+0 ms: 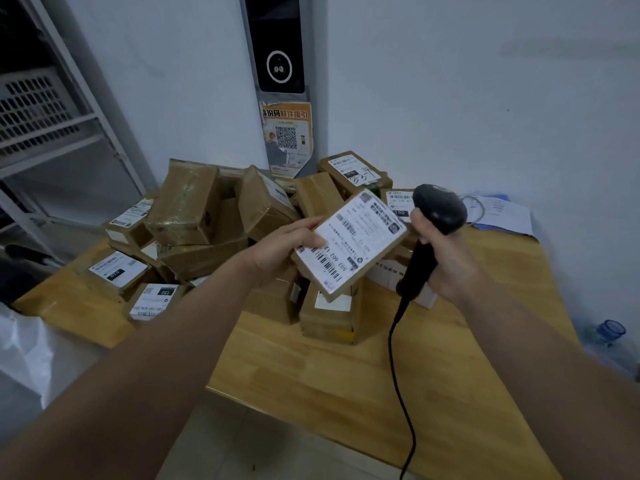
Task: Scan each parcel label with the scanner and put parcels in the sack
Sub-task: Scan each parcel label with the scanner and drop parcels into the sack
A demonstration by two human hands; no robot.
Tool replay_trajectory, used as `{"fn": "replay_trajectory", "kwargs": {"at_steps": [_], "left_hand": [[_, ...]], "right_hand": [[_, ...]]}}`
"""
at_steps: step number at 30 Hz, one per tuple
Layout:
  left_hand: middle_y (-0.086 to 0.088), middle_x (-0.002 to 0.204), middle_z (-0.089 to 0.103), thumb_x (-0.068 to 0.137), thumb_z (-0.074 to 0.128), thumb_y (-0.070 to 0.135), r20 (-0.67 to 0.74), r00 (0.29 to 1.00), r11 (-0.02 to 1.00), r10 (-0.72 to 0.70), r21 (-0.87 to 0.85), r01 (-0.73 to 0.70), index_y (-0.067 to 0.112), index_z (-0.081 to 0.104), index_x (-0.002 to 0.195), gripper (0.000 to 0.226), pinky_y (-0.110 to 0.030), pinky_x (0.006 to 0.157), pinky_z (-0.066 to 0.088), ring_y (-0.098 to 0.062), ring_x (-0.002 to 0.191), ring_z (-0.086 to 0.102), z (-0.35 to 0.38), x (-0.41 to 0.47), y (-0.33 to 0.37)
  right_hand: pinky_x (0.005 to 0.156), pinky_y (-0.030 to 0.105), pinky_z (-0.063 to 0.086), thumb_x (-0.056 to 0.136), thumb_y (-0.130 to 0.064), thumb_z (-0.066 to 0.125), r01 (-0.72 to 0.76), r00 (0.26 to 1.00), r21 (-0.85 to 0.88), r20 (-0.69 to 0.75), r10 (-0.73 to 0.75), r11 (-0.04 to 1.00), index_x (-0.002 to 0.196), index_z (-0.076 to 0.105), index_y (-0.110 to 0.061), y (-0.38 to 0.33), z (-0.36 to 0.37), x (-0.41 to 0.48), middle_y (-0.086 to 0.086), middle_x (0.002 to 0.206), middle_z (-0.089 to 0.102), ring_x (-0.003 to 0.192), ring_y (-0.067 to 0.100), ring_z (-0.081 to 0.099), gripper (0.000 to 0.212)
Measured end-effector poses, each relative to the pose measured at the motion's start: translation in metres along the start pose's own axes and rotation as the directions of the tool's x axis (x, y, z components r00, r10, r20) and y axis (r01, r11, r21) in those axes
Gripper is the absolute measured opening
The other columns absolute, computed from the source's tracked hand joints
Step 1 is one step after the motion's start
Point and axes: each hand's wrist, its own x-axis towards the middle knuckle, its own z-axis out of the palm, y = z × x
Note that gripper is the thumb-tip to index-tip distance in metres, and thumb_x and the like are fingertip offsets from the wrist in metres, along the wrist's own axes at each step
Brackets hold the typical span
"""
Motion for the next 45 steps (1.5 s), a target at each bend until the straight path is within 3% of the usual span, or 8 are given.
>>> {"fn": "replay_trajectory", "kwargs": {"at_steps": [7, 13, 20, 26, 29, 32, 40, 45], "left_hand": [[-0.002, 0.098, 0.075, 0.063, 0.065, 0.026, 0.162, 0.986, 0.995, -0.033, 0.103, 0.017, 0.026, 0.055, 0.126, 0.063, -0.025, 0.065, 0.058, -0.016, 0.083, 0.072, -0.013, 0.0, 0.023], [-0.002, 0.129, 0.054, 0.088, 0.069, 0.028, -0.402, 0.915, 0.996, 0.032, -0.068, -0.064, 0.023, 0.022, 0.151, 0.079, -0.021, 0.062, 0.056, -0.014, 0.092, 0.066, 0.005, 0.007, 0.011], [-0.004, 0.135, 0.059, 0.069, 0.084, 0.038, -0.332, 0.941, 0.797, -0.062, -0.584, -0.154, 0.045, 0.016, 0.146, 0.103, -0.051, 0.108, 0.04, -0.024, 0.126, 0.054, 0.044, 0.02, -0.016], [0.003, 0.13, 0.058, 0.076, 0.08, 0.022, -0.482, 0.874, 0.944, 0.063, -0.254, -0.209, 0.045, 0.004, 0.149, 0.107, -0.045, 0.1, 0.048, -0.02, 0.114, 0.06, 0.016, 0.021, -0.001], [0.013, 0.113, 0.06, 0.083, 0.074, 0.012, -0.426, 0.89, 0.981, 0.16, -0.03, -0.19, 0.038, 0.021, 0.136, 0.079, -0.02, 0.082, 0.054, -0.008, 0.103, 0.061, 0.015, 0.017, 0.003], [0.01, 0.119, 0.061, 0.082, 0.075, 0.015, -0.423, 0.879, 0.972, 0.218, 0.01, -0.236, 0.038, 0.031, 0.128, 0.068, -0.028, 0.086, 0.056, -0.01, 0.11, 0.062, 0.021, 0.02, -0.001], [-0.002, 0.148, 0.039, 0.075, 0.082, 0.018, -0.297, 0.945, 0.991, 0.134, 0.039, -0.129, 0.034, 0.005, 0.153, 0.111, -0.043, 0.105, 0.045, -0.02, 0.132, 0.044, 0.009, 0.018, -0.018], [-0.003, 0.146, 0.042, 0.071, 0.084, 0.019, -0.312, 0.935, 0.985, 0.17, 0.014, -0.174, 0.043, 0.009, 0.149, 0.111, -0.036, 0.092, 0.055, -0.021, 0.13, 0.047, 0.002, 0.016, -0.024]], "right_hand": [[0.074, 0.036, 0.06, 0.064, -0.035, 0.074, -0.148, 0.959, -0.164, 0.216, 0.181, 0.975, 0.102, 0.068, -0.015, -0.002, 0.001, 0.001, 0.004, 0.093, 0.076, 0.089, 0.016, 0.072, 0.043], [0.072, 0.031, 0.06, 0.08, -0.02, 0.076, -0.039, 0.993, -0.096, -0.112, 0.028, 0.995, 0.106, 0.067, -0.017, 0.017, 0.022, 0.008, 0.0, 0.094, 0.077, 0.09, 0.015, 0.073, 0.027], [0.093, 0.04, 0.054, 0.081, -0.022, 0.075, 0.04, 0.984, 0.131, -0.177, -0.016, 0.991, 0.106, 0.068, -0.025, 0.034, 0.056, 0.002, -0.003, 0.106, 0.075, 0.105, 0.017, 0.069, 0.026], [0.101, 0.05, 0.047, 0.05, -0.055, 0.086, 0.061, 0.976, -0.019, -0.208, -0.064, 0.998, 0.118, 0.064, -0.019, 0.029, 0.049, 0.001, -0.001, 0.11, 0.073, 0.11, 0.018, 0.066, 0.081], [0.097, 0.051, 0.051, 0.063, -0.042, 0.08, 0.023, 0.996, -0.064, -0.09, -0.029, 0.998, 0.12, 0.063, -0.015, 0.022, 0.047, 0.003, 0.003, 0.11, 0.073, 0.105, 0.021, 0.069, 0.065], [0.094, 0.05, 0.053, 0.065, -0.035, 0.079, 0.005, 0.999, -0.163, -0.04, -0.011, 0.987, 0.119, 0.063, -0.016, 0.024, 0.052, 0.004, 0.003, 0.107, 0.074, 0.1, 0.019, 0.071, 0.06], [0.101, 0.046, 0.046, 0.063, -0.05, 0.081, -0.123, 0.992, -0.294, -0.007, 0.126, 0.948, 0.114, 0.065, -0.024, 0.013, 0.039, 0.005, -0.001, 0.109, 0.072, 0.108, 0.019, 0.064, 0.059], [0.059, 0.031, 0.047, 0.082, -0.016, 0.073, -0.117, 0.993, -0.343, -0.007, 0.122, 0.932, 0.079, 0.061, -0.011, -0.001, 0.029, -0.001, 0.001, 0.06, 0.056, 0.059, 0.017, 0.052, 0.014]]}}
